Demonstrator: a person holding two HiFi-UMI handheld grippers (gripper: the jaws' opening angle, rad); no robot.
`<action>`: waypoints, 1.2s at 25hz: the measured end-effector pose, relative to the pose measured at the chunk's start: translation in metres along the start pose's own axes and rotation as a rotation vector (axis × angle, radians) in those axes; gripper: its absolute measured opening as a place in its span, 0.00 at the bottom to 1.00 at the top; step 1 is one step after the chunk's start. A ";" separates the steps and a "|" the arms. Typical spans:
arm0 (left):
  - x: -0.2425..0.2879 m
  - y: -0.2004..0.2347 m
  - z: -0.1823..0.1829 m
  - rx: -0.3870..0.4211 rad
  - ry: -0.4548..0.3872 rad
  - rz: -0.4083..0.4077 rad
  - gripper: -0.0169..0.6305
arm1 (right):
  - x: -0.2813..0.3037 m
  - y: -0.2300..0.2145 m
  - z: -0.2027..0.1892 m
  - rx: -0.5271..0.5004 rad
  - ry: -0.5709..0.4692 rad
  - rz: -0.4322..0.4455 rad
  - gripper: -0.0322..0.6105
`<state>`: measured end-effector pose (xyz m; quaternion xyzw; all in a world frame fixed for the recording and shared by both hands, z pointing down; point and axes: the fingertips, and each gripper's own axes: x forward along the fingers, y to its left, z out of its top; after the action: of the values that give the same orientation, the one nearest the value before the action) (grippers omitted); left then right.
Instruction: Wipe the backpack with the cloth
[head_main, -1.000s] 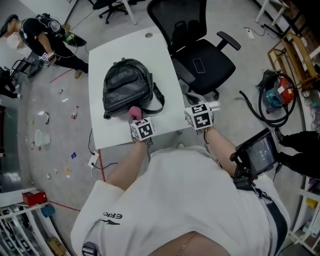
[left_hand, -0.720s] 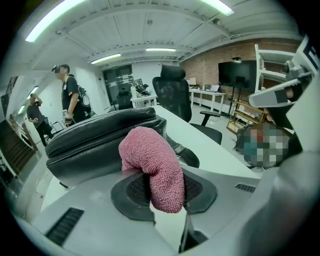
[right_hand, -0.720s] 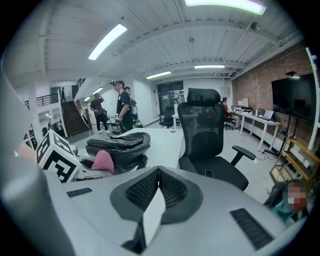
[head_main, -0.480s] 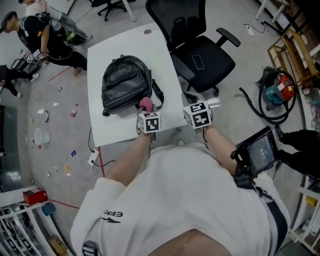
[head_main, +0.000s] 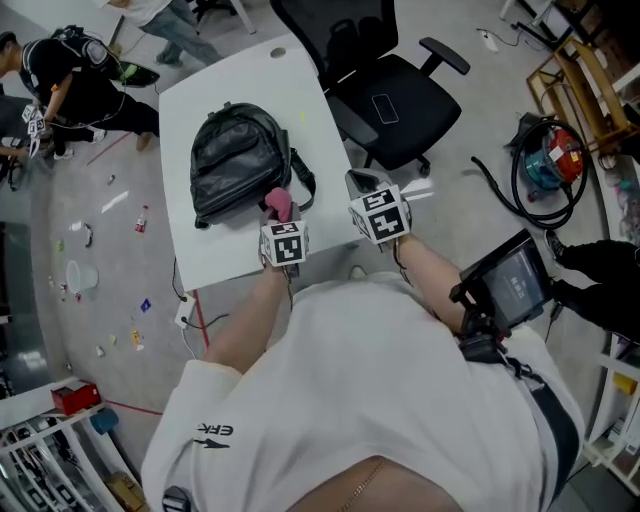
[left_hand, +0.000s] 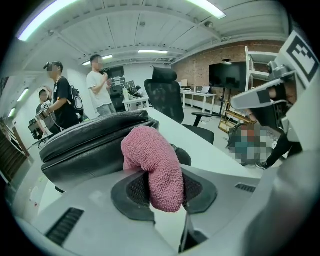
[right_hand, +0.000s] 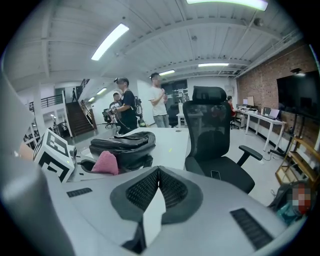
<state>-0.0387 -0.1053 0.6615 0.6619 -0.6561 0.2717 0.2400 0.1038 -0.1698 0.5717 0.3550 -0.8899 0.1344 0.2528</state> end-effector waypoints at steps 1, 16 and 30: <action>-0.005 -0.001 -0.002 0.005 -0.014 0.004 0.17 | 0.000 0.001 0.000 -0.001 0.000 0.008 0.06; -0.099 0.138 -0.027 -0.064 -0.130 0.300 0.17 | 0.061 0.057 0.042 -0.038 -0.038 0.203 0.06; -0.076 0.296 0.019 0.035 -0.184 0.234 0.17 | 0.106 0.081 0.079 -0.061 -0.031 0.076 0.06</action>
<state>-0.3333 -0.0690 0.5846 0.6071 -0.7432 0.2472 0.1340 -0.0461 -0.2050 0.5590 0.3151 -0.9103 0.1111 0.2443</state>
